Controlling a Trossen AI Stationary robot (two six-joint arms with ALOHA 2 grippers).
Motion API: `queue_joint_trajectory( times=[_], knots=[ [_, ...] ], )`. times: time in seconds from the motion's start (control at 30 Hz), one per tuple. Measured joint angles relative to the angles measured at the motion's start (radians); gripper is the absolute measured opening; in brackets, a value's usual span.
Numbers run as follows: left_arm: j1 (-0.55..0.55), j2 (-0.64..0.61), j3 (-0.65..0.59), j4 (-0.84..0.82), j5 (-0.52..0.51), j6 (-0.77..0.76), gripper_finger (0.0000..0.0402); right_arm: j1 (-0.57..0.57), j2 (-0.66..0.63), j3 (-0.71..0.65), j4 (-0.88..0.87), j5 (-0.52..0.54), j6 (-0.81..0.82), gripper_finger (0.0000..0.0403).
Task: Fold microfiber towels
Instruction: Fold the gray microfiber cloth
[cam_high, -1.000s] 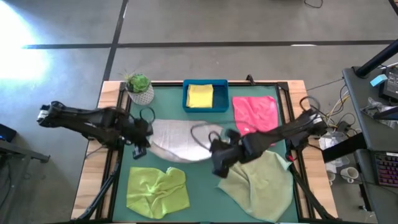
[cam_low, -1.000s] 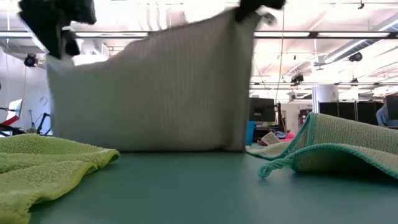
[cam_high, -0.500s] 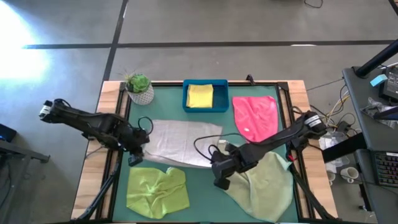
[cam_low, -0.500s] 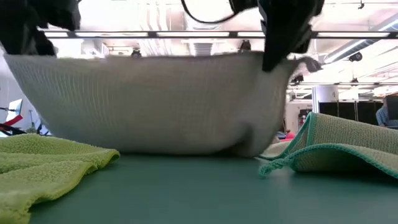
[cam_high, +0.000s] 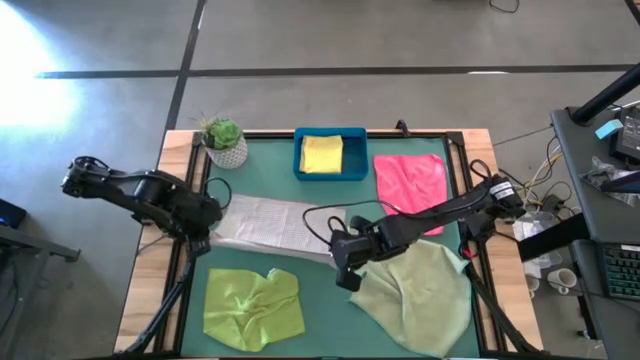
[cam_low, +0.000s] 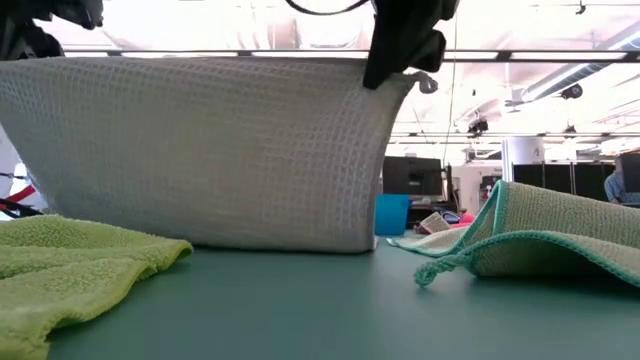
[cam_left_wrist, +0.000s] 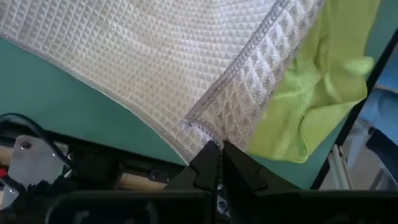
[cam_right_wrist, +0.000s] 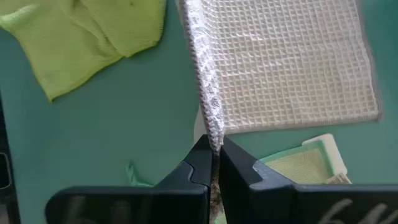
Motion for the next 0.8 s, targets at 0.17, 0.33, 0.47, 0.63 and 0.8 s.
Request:
queue_joint_trajectory(
  times=[0.17,0.33,0.47,0.63,0.8],
  knots=[
    [0.0,0.033,-0.028,0.054,-0.018,0.006,0.0,0.001,0.0,-0.009,0.044,-0.026,0.013,0.0008],
    [0.0,0.081,-0.077,0.093,-0.148,0.027,0.0,0.001,0.003,-0.037,0.045,0.014,0.008,0.0008],
    [0.0,0.125,-0.09,0.094,-0.297,0.027,0.0,-0.028,0.003,-0.096,0.056,0.143,0.014,0.0008],
    [0.002,0.186,-0.12,0.095,-0.443,-0.004,0.0,-0.083,0.004,-0.161,0.084,0.223,0.024,0.0008],
    [0.002,0.251,-0.157,0.094,-0.581,-0.097,0.0,-0.131,0.004,-0.242,0.2,0.238,0.038,0.0008]
  ],
)
